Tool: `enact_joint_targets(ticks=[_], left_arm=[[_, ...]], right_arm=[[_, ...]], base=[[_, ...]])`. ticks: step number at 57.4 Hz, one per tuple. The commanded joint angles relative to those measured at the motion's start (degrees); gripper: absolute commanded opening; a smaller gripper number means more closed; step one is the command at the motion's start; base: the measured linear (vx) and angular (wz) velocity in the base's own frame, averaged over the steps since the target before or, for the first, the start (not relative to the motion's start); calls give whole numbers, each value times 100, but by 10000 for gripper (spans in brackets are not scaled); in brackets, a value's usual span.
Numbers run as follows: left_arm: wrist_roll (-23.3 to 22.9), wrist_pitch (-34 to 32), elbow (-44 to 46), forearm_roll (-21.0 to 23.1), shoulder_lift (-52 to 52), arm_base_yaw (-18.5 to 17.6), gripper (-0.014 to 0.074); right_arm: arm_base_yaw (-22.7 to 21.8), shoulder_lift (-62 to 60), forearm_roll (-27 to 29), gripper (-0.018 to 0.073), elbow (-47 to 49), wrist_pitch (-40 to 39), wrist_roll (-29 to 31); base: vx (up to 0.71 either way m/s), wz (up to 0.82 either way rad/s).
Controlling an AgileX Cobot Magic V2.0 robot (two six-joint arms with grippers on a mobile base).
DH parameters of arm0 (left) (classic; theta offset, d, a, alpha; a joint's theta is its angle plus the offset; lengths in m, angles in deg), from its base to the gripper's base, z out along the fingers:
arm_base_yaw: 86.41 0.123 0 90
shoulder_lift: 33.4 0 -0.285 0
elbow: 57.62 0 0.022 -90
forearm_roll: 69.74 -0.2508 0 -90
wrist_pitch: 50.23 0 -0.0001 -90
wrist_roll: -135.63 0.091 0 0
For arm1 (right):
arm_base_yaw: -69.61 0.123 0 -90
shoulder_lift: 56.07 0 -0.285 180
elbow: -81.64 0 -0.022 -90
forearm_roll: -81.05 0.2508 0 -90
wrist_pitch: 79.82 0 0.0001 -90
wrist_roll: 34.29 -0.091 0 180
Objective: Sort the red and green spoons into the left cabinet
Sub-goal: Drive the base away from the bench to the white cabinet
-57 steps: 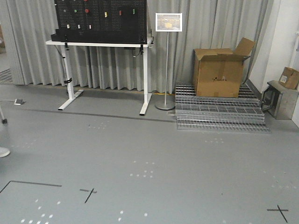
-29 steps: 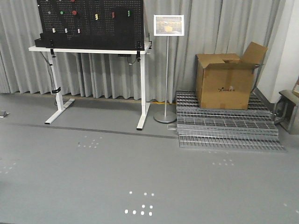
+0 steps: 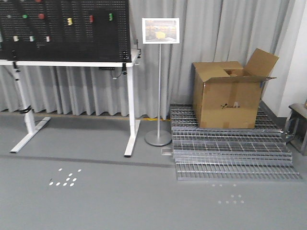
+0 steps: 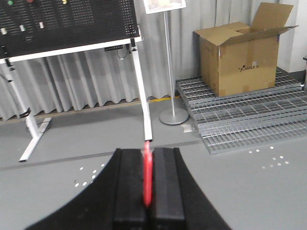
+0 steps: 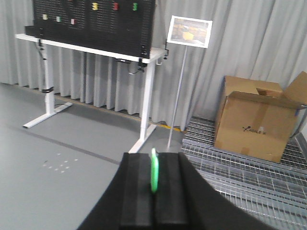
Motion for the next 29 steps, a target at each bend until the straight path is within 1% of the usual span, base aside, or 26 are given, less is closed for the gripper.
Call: enact_joint_targets(ticks=[1,14,29], left_arm=[[-2,-436,156,39,-3,-24,-1],[-2,-436,156,39,-3,-24,-1],[-2,-441,156,39,-3,-24,-1]], right_arm=[[-19,6,103,-3,170,-219,22],[-19,6,103,-3,170,-219,22],[-19,6,103,-3,170,-219,22]], base=[[71,-22],[69,-27],[64,-42]])
